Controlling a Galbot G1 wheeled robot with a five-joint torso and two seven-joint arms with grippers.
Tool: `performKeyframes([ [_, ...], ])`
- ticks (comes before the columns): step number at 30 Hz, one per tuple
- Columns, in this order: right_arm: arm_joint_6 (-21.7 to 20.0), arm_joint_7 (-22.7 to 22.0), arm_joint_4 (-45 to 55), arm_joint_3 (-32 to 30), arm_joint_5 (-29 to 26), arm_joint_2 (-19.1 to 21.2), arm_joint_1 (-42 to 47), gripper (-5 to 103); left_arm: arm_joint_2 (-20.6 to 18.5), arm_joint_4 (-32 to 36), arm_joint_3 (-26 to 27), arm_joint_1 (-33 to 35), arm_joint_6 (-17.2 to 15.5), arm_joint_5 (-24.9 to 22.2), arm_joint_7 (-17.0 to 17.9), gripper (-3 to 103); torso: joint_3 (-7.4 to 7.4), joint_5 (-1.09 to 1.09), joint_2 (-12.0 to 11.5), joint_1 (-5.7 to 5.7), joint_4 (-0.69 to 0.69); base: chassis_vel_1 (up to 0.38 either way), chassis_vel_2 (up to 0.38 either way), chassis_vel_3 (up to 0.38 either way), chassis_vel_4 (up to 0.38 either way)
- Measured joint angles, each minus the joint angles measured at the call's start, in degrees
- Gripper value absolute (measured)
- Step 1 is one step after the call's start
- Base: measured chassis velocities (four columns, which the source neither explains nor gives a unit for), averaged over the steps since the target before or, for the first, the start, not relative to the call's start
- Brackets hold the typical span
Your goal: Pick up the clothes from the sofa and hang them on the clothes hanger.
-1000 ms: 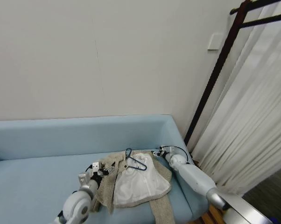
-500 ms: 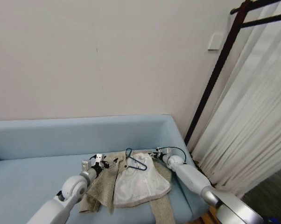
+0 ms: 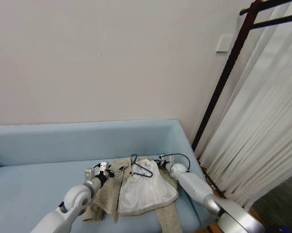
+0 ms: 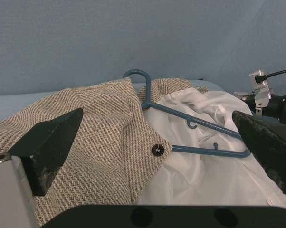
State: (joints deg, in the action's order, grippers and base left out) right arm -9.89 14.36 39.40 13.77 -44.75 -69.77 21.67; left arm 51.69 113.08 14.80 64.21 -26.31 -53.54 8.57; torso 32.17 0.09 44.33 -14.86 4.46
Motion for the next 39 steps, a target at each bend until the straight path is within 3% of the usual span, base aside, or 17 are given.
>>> performKeyframes([
  [8, 0.88, -1.63, 3.87, -0.36, 0.66, 2.09, 0.8, 0, 0.71, 0.15, -0.15, 0.95, -0.02, -0.07, 0.11, 100, 0.0, -0.01, 0.0, 0.0, 0.0, 0.0, 0.0, 0.0, 0.0],
  [13, 0.77, -5.07, 12.36, -1.02, 0.37, 5.12, 3.43, 0, 0.86, 0.57, -0.02, 1.17, 0.05, -0.08, 0.18, 100, 0.0, 0.0, 0.0, 0.0, 0.01, 0.0, 0.0, 0.0, 0.0],
  [22, 2.57, -6.24, 22.72, -2.01, 4.33, 7.79, 2.32, 0, 1.36, 1.89, 1.95, 4.21, 0.94, 0.3, 1.34, 100, 0.0, -0.02, 0.0, 0.0, -0.04, 0.0, 0.0, 0.0, 0.0],
  [27, 3.01, -5.72, 28.32, -2.45, 6.61, 9.8, 1.55, 0, 1.59, 1.9, 1.99, 4.46, 1.05, 0.4, 1.35, 100, 0.0, -0.01, 0.0, 0.0, 0.01, 0.0, 0.0, 0.0, 0.0],
  [35, -1.66, 0.65, 43.77, 1.83, 11.24, 17.48, 5.44, 0, 1.43, 1.51, 2.21, 4.48, 1.24, 0.43, 1.29, 100, 0.0, -0.01, 0.0, 0.0, 0.03, 0.0, 0.0, 0.0, 0.0],
  [39, -3.26, 2.39, 47.22, 3.7, 12.8, 17.72, 8.55, 0, 1.45, 1.1, 2.01, 4.35, 1.32, 0.53, 1.22, 100, -0.01, -0.01, 0.01, 0.01, 0.01, 0.0, 0.0, 0.0, 0.0],
])
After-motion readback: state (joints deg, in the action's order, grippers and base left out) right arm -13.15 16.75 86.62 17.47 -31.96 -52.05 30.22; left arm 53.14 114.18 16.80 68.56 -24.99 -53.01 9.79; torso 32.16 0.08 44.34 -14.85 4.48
